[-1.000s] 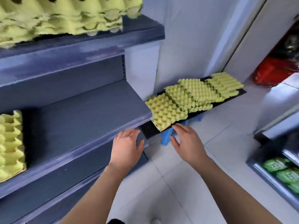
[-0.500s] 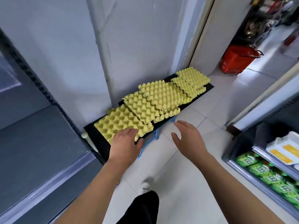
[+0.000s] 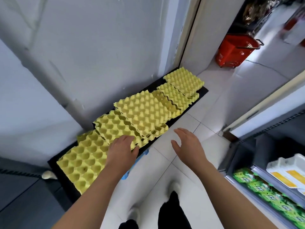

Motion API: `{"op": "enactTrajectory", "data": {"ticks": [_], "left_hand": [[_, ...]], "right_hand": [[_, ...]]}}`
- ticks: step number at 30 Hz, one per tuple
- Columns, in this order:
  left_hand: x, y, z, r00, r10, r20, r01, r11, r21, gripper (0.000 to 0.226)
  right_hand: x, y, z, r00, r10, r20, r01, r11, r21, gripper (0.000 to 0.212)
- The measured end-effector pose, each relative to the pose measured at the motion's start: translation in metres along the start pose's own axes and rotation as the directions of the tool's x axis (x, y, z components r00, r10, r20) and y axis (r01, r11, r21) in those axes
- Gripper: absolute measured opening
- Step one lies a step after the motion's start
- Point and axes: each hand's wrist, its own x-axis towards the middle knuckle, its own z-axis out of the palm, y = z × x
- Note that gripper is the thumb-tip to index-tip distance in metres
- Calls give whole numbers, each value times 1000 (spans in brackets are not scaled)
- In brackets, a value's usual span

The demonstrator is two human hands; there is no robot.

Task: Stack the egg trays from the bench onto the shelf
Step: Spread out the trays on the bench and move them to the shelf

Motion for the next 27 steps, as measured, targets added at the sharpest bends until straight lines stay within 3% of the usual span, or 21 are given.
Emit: {"op": "enactTrajectory", "data": {"ticks": [6,10,16,27], "left_hand": [[75,29,41,968,-234,87,237,971,-27,49],[118,44,69,914,-387,126,402,906,-133,54],[181,39,106,820,-541,188,567,814,-125,70],[239,1,180,652,-670,356,748,645,-156,131]], "right_hand": [[97,59,-2,993,-46,106,44,999,22,49],[161,91,7,974,-99,206,93,995,39,47],[244,120,44,930,-87,357,90,996,9,46],[347,145,143,797,55,602,-67,998,-3,94]]}}
